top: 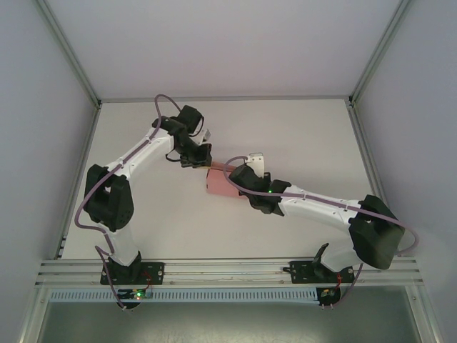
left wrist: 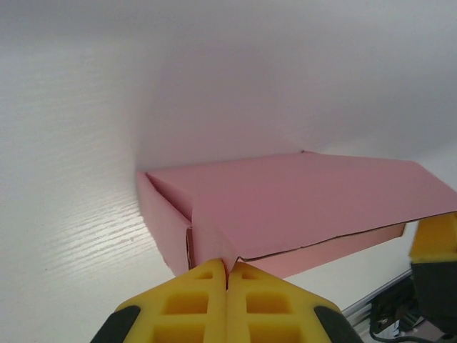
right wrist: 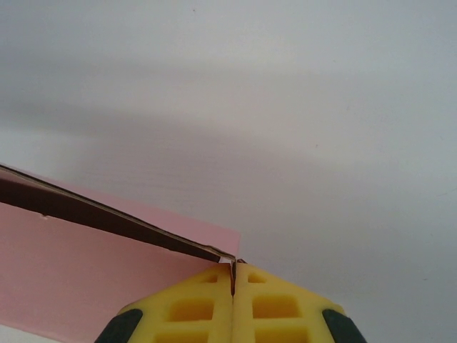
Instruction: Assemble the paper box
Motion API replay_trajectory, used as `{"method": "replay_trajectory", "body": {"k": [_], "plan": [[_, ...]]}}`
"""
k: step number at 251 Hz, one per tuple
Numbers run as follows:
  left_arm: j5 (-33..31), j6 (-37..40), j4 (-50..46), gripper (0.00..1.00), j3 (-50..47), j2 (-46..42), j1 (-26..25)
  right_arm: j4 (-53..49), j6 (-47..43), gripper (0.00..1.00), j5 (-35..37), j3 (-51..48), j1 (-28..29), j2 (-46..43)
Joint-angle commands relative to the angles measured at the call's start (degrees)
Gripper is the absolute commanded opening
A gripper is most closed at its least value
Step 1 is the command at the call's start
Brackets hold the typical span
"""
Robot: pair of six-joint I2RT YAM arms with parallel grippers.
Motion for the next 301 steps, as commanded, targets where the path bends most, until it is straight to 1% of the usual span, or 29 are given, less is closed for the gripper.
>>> {"method": "replay_trajectory", "body": {"k": [1,21,40,55,60,97,118,141,154,160,170,181,196,207,214,219,233,258,271,301], "plan": [[-3.09,4.17,2.45,0.0,-5.72,-3.1,-1.32,-4.36,-0.66,0.0,-4.54,-2.76,0.9,2.16],[-7.44,3.76,8.81,0.0,-13.06,-6.47,-3.87,-0.16,0.5,0.0,-4.4,-5.44,0.9,0.74],[-7.54,1.78,19.3,0.0,-22.47,-10.7,-6.43,5.66,0.95,0.0,-4.99,-8.58,1.14,-0.85],[-13.28,1.2,25.14,0.0,-28.9,-13.72,-9.19,10.79,0.1,0.0,-5.87,-11.16,1.52,-2.36],[-14.24,1.07,26.67,0.0,-30.72,-14.5,-9.66,12.25,-0.31,0.0,-6.08,-12.0,1.7,-2.84],[-14.68,-1.68,39.72,0.0,-43.74,-20.29,-10.29,19.42,-2.77,0.0,-4.88,-17.45,3.95,-6.78],[-14.75,-0.79,43.17,0.0,-47.29,-21.73,-10.76,23.36,-3.78,0.0,-7.01,-20.24,4.29,-8.17],[-16.35,-0.18,41.53,0.0,-46.47,-20.73,-11.25,24.76,-4.55,0.05,-9.76,-20.91,4.33,-8.82],[-17.75,-0.29,39.84,0.0,-44.92,-19.61,-11.45,24.46,-5.0,0.11,-10.91,-20.51,4.21,-9.64],[-17.56,0.19,39.42,0.0,-44.19,-19.24,-11.51,24.01,-5.17,0.15,-10.95,-20.2,4.23,-10.25],[-17.33,0.58,39.08,0.0,-43.38,-18.7,-11.75,23.08,-5.17,0.2,-10.95,-19.64,4.14,-11.54],[-17.63,0.55,39.04,0.0,-42.88,-18.56,-12.13,21.46,-5.21,0.28,-10.84,-18.86,3.88,-13.13],[-18.1,0.21,39.04,0.0,-42.5,-18.7,-12.22,19.26,-5.48,0.42,-11.35,-17.79,3.22,-15.49],[-18.29,0.29,38.88,0.0,-42.43,-18.98,-12.23,17.19,-5.31,0.54,-12.16,-17.08,2.32,-17.11],[-18.45,0.45,38.73,0.0,-42.33,-19.21,-12.28,16.11,-4.58,0.63,-11.77,-16.77,1.57,-18.15],[-18.7,0.43,38.56,0.0,-42.32,-19.38,-12.28,15.41,-3.53,0.67,-11.2,-16.75,1.17,-18.87],[-18.71,0.68,38.43,0.0,-42.32,-19.7,-12.42,14.69,-1.79,0.71,-11.25,-17.03,-0.45,-20.7],[-18.16,0.69,38.25,0.0,-41.98,-19.7,-12.58,16.39,2.31,0.81,-12.54,-18.26,-3.77,-23.4],[-18.23,0.69,38.16,0.0,-41.8,-19.63,-12.85,19.99,3.09,0.81,-13.89,-19.3,-5.33,-24.0],[-18.68,0.88,37.74,0.0,-41.21,-19.09,-12.95,20.37,5.71,0.8,-14.44,-18.17,-8.96,-21.96]]}}
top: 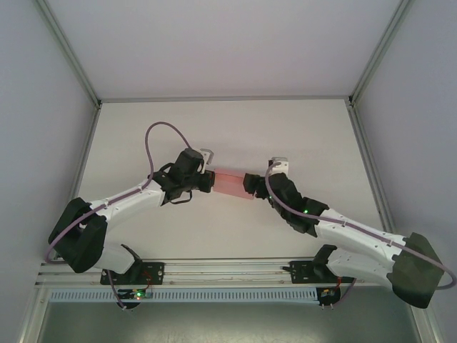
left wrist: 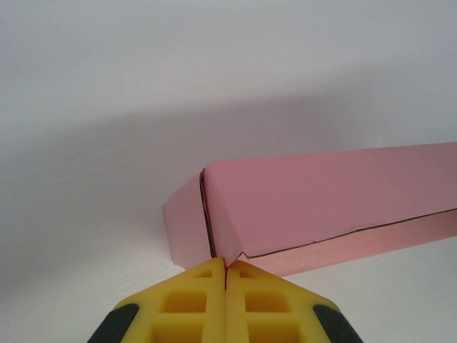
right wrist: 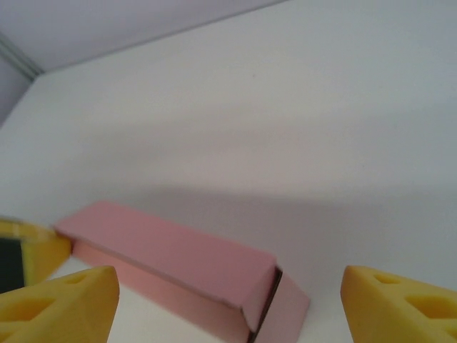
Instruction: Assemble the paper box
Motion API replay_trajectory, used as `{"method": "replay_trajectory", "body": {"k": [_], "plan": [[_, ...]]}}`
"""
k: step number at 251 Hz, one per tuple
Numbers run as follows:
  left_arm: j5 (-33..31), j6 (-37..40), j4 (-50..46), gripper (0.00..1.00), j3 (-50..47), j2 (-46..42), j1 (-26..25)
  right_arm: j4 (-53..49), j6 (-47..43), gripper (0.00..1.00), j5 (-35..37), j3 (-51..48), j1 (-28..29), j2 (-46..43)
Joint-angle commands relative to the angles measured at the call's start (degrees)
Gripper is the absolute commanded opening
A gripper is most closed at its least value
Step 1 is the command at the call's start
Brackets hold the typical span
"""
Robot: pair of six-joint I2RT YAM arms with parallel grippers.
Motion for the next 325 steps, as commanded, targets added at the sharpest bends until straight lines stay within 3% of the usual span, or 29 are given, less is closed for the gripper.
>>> {"method": "replay_trajectory", "body": {"k": [1,56,85,122,137,152,198,230,252,286,325], "plan": [[-0.58,0.73,-8.78,0.0,-1.02,2.73,-1.19,1.24,4.19,0.8,-2.15,0.66,-2.92,1.7],[0.03,0.66,-8.97,0.0,-0.73,2.71,-1.19,1.11,5.46,0.71,-7.49,2.03,-5.15,10.96],[1.25,0.81,-8.79,0.0,-0.31,2.42,-1.18,5.36,8.65,0.45,-8.33,-2.12,-5.17,14.71],[2.56,1.46,-11.6,0.0,1.99,1.8,-1.23,8.68,12.98,0.35,-10.23,-6.16,-4.92,17.76],[3.12,1.57,-13.14,0.1,3.01,1.39,-1.22,8.27,13.88,0.31,-9.18,-6.54,-4.28,18.19],[4.15,1.6,-14.7,0.38,4.07,0.87,-1.23,6.74,14.96,0.29,-8.38,-6.21,-4.16,18.7],[5.79,0.7,-20.73,0.72,7.21,-1.45,-1.09,5.35,17.18,0.28,-7.7,-6.45,-3.78,20.72],[2.43,-3.35,-24.17,0.99,8.16,-3.78,-0.21,4.77,17.97,0.25,-7.35,-6.89,-3.57,21.49],[2.5,-6.85,-23.72,1.0,7.89,-5.46,2.29,4.8,17.99,0.25,-7.18,-7.07,-3.26,21.8],[12.8,-14.0,-11.87,1.0,3.9,-7.0,9.04,4.77,17.34,0.25,-6.82,-7.17,-3.11,22.13],[21.64,-20.12,0.69,1.0,1.64,-2.06,14.08,4.98,16.69,0.25,-6.6,-7.07,-3.0,22.65]]}}
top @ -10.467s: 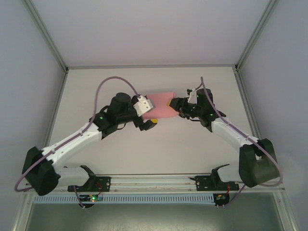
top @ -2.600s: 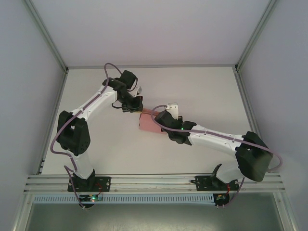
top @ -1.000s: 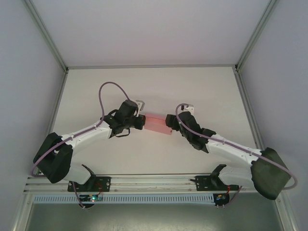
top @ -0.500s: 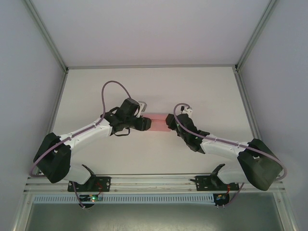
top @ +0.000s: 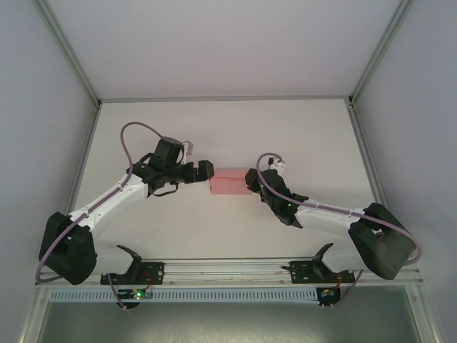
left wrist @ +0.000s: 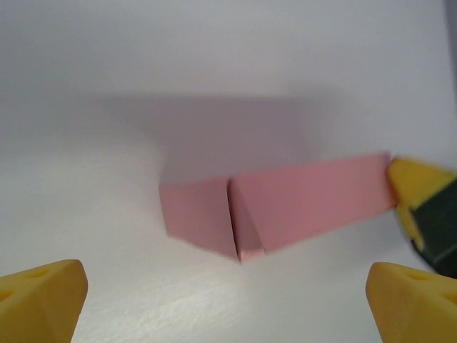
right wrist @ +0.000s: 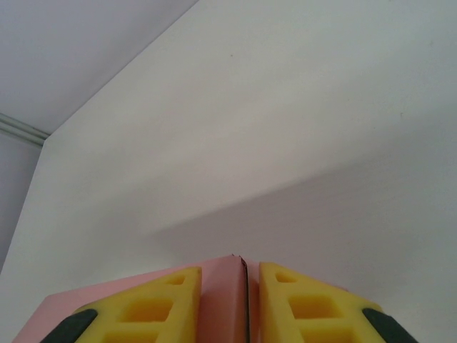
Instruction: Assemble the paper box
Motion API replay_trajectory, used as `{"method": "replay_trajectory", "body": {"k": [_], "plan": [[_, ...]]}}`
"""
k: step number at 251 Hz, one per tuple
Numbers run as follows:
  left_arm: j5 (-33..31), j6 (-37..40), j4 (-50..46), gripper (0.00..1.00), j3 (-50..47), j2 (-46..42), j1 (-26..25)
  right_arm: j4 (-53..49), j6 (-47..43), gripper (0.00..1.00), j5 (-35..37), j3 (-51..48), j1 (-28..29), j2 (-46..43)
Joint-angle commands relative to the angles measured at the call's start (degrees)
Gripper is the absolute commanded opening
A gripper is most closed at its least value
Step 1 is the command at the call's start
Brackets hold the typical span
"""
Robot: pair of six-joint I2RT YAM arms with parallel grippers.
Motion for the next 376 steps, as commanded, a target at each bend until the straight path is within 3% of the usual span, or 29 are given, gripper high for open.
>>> {"method": "replay_trajectory", "body": {"k": [1,42,97,142,184,222,285,365,376], "plan": [[8.91,-7.58,12.02,1.0,-2.26,3.71,2.7,-15.13,-0.5,0.25,-2.34,-4.17,0.9,4.16],[14.54,-7.0,17.92,0.98,-3.52,8.59,3.23,-14.75,-0.59,0.25,-1.6,-4.59,0.8,3.96],[17.25,-7.17,20.88,0.84,-6.19,13.68,3.49,-12.21,-2.44,0.25,-2.51,-5.59,0.67,5.82],[21.04,-7.24,29.39,0.71,-11.76,16.01,3.57,-2.2,-4.61,0.23,-5.63,-9.1,-0.25,9.71],[20.5,-5.26,32.63,0.52,-15.01,17.86,3.88,10.58,-9.01,0.2,-9.52,-13.6,-0.34,13.8],[21.93,-6.15,37.41,0.38,-17.3,20.83,4.32,15.51,-12.63,0.19,-14.11,-14.66,-1.28,16.87],[22.89,-5.61,41.24,0.0,-19.09,24.69,4.54,20.25,-19.49,0.0,-20.93,-14.01,-2.09,22.03],[22.47,-4.57,39.05,0.0,-18.55,25.61,4.63,20.85,-21.08,0.0,-23.86,-13.34,-4.0,21.15],[22.29,-3.7,37.05,0.07,-17.58,25.0,4.63,18.83,-20.15,0.0,-24.64,-12.71,-4.58,20.43]]}}
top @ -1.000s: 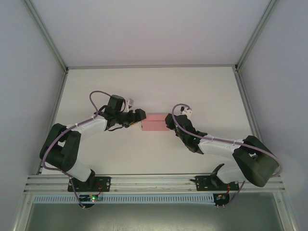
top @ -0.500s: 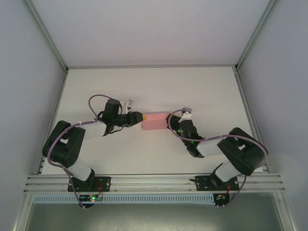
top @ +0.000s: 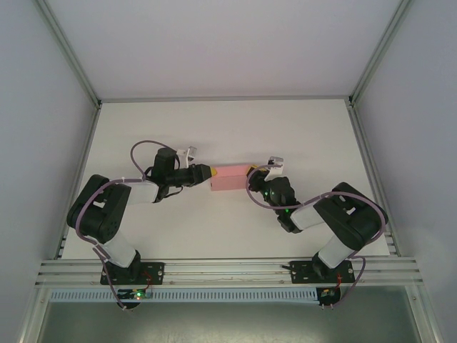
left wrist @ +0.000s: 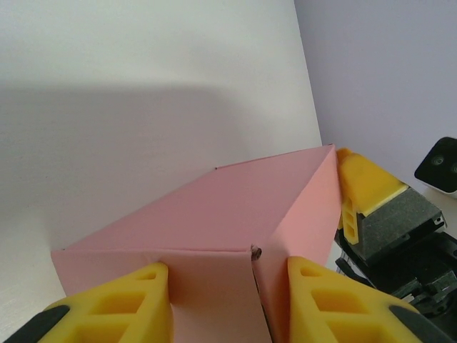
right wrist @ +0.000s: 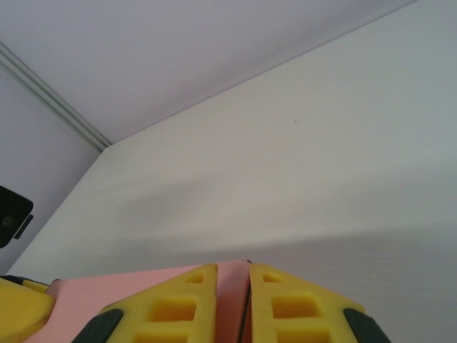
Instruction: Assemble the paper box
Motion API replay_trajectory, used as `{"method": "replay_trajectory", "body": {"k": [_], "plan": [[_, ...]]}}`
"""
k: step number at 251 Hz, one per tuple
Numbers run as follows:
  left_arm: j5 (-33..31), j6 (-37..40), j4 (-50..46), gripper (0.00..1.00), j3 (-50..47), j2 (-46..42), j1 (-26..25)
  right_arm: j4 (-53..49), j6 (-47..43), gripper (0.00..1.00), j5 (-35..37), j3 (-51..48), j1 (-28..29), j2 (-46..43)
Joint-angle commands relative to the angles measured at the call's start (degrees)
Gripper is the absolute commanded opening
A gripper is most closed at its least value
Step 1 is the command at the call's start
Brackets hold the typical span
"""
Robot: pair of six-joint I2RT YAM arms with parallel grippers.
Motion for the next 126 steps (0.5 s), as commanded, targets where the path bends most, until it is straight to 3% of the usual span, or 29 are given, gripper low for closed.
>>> {"method": "replay_trajectory", "body": {"k": [1,22,34,50,80,86,117,126], "plan": [[-2.9,4.85,-13.74,0.08,-1.73,4.79,-1.45,-26.09,-1.31,0.0,-16.05,-2.47,0.85,4.33],[-4.5,6.62,-19.42,0.16,1.34,2.55,-1.45,-31.34,-0.54,0.0,-16.74,0.77,0.43,1.87],[-4.9,8.29,-22.72,0.3,3.85,1.12,-1.53,-35.19,-0.95,0.0,-17.01,2.86,0.25,-0.12],[-5.86,9.99,-26.19,0.4,6.76,-0.8,-1.55,-42.28,-1.12,0.01,-15.96,6.41,0.13,-3.21],[-8.21,13.24,-31.7,0.81,11.34,-3.62,-1.67,-56.65,-1.97,0.1,-13.53,14.62,-0.14,-7.74],[-8.47,13.88,-32.43,0.99,12.09,-4.07,-1.62,-58.67,-1.99,0.14,-13.13,15.96,-0.15,-8.44],[-13.23,18.56,-39.57,1.0,15.47,-6.87,-1.73,-65.38,-2.06,0.35,-10.72,20.53,-1.39,-11.93],[-14.31,20.28,-41.51,1.0,16.45,-7.83,-1.72,-66.05,-2.23,0.37,-10.9,21.31,-2.14,-12.72]]}}
